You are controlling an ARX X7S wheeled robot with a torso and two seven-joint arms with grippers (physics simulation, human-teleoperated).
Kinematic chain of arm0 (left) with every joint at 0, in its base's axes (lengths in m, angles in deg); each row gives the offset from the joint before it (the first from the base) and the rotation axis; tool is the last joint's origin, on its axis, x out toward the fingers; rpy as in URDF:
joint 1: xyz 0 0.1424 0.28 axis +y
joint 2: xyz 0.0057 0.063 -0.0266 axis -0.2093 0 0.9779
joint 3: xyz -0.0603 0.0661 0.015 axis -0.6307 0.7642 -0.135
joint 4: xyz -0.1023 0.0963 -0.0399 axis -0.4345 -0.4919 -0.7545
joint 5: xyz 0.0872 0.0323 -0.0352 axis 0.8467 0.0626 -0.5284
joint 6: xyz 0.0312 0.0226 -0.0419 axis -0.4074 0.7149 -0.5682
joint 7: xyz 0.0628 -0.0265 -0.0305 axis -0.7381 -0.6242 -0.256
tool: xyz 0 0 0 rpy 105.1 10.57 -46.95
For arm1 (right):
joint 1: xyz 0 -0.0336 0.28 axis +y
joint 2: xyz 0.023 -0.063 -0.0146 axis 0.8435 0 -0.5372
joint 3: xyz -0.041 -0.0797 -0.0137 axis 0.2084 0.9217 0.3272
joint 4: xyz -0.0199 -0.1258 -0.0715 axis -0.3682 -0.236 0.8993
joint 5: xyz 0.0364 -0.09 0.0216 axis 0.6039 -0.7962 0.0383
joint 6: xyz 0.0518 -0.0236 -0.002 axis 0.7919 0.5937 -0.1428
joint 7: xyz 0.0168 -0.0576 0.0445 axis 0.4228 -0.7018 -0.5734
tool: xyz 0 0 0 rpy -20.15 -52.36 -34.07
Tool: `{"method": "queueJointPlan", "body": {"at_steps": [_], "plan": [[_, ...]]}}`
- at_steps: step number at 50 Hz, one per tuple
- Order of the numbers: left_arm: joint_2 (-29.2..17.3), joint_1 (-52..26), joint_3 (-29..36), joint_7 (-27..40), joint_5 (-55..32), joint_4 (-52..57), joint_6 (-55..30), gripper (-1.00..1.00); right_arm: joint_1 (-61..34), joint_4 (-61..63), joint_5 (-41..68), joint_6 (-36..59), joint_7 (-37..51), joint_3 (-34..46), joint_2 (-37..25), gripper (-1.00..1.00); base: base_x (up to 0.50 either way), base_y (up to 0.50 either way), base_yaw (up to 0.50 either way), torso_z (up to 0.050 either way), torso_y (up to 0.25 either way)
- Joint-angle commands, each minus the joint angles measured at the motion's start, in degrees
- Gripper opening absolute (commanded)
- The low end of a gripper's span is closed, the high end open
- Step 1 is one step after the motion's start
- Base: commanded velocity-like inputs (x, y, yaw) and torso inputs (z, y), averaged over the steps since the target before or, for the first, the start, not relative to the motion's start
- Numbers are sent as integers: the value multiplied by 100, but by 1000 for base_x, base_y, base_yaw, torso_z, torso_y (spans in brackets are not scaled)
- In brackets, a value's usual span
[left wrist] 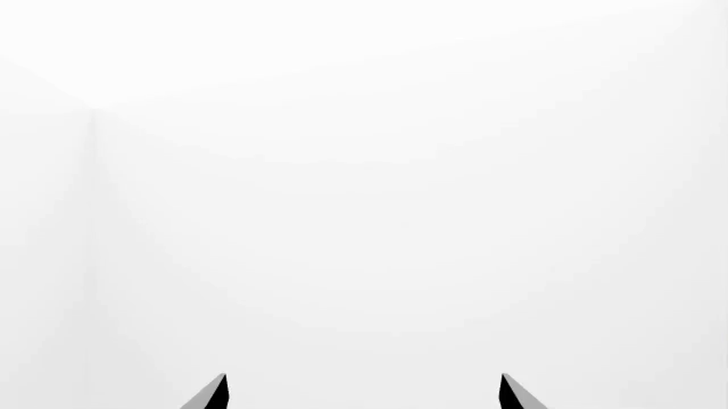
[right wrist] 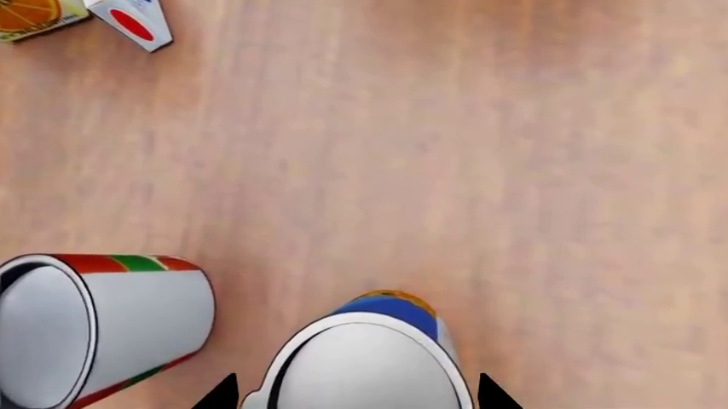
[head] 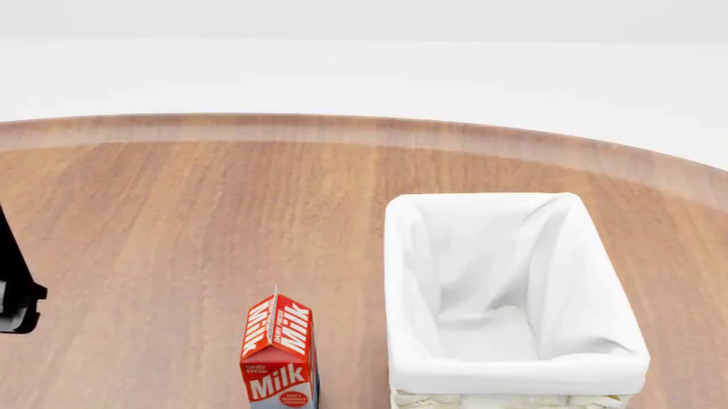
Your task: Pick up the alphabet soup and the tomato sauce, and put them in the basket.
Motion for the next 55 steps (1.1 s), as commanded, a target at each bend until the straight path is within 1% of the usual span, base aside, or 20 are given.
{"method": "queueJointPlan", "body": {"at_steps": [1, 16, 17, 34, 43, 55], "plan": [[-10, 30, 22, 17, 0, -25, 48, 100, 18, -108, -50, -29, -57, 14, 50, 100, 0, 0, 0, 0, 0], [-34, 20, 38, 43, -21, -25, 49, 100, 10, -87, -89, -28, -67, 25, 73, 100, 0, 0, 0, 0, 0], [-36, 16, 42, 47, -20, -22, 40, 100, 9, -67, -104, -31, -57, 24, 70, -100, 0, 0, 0, 0, 0], [-65, 10, 55, 77, -37, -28, 52, 100, -28, 141, -61, -36, 60, -24, -11, -100, 0, 0, 0, 0, 0], [-75, -12, 55, 99, -58, -6, 28, 100, -434, 1147, 228, 28, 527, -351, -450, -100, 0, 0, 0, 0, 0], [-86, 21, 72, 111, -56, -41, 93, 100, -1005, 1883, 531, 145, 914, -706, -763, -100, 0, 0, 0, 0, 1]]}}
